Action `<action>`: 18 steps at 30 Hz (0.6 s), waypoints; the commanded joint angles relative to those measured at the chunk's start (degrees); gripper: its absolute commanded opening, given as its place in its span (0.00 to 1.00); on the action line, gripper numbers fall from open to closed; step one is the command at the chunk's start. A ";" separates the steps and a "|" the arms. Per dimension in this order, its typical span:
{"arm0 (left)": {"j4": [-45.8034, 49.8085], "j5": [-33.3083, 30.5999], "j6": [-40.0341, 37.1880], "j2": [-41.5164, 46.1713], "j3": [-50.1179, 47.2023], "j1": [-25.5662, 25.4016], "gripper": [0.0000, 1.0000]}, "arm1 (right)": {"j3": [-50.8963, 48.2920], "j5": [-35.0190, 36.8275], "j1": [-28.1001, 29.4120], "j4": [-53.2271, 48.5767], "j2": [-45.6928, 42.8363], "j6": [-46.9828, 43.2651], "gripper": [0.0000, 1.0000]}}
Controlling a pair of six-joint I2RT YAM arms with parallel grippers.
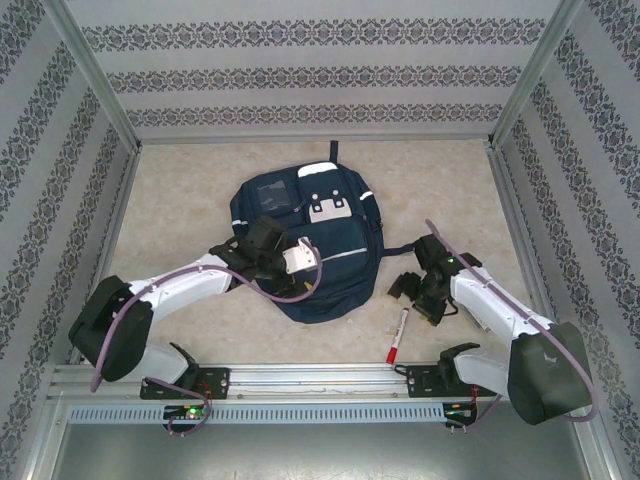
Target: Pack books, pencil case, and school supplies into a backpack
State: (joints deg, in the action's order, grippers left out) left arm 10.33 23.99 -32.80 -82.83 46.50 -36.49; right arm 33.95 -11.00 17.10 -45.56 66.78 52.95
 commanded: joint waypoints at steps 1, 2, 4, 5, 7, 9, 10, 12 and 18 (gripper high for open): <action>0.89 -2.34 -1.53 -1.79 1.26 -1.47 0.84 | -0.75 -0.53 3.69 -1.47 1.07 2.22 0.77; 0.37 -1.98 -1.42 -2.27 1.35 -1.77 0.85 | -0.58 -0.47 4.85 -1.37 2.06 1.85 0.76; -0.94 -4.29 -0.61 -3.51 1.56 -2.48 0.85 | -0.74 0.12 7.50 -0.70 4.06 1.96 0.71; -0.85 -5.29 -0.91 -4.06 1.90 -2.74 0.83 | -1.09 0.19 8.56 0.09 4.95 2.45 0.68; -0.27 -10.07 -0.55 -5.11 3.19 -3.40 0.69 | -2.07 -0.70 10.19 2.61 7.26 3.47 0.61; -0.06 -13.65 1.42 -5.66 4.54 -3.41 0.46 | -1.94 -1.58 10.15 3.26 10.09 2.95 0.56; 0.65 -14.02 1.87 -5.51 5.46 -3.41 0.32 | -1.47 -1.90 10.06 3.62 11.72 1.96 0.51; 2.74 -12.38 2.79 -4.65 7.60 -3.41 0.13 | -0.91 -2.03 10.10 3.42 13.69 1.47 0.41; 10.33 -8.74 12.25 -3.22 14.44 -3.41 0.00 | 0.23 -7.16 8.09 5.93 12.48 5.31 0.19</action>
State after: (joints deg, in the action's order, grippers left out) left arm 17.21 13.43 -25.93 -88.09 57.25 -39.70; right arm 36.10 -12.03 25.91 -47.35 78.19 55.88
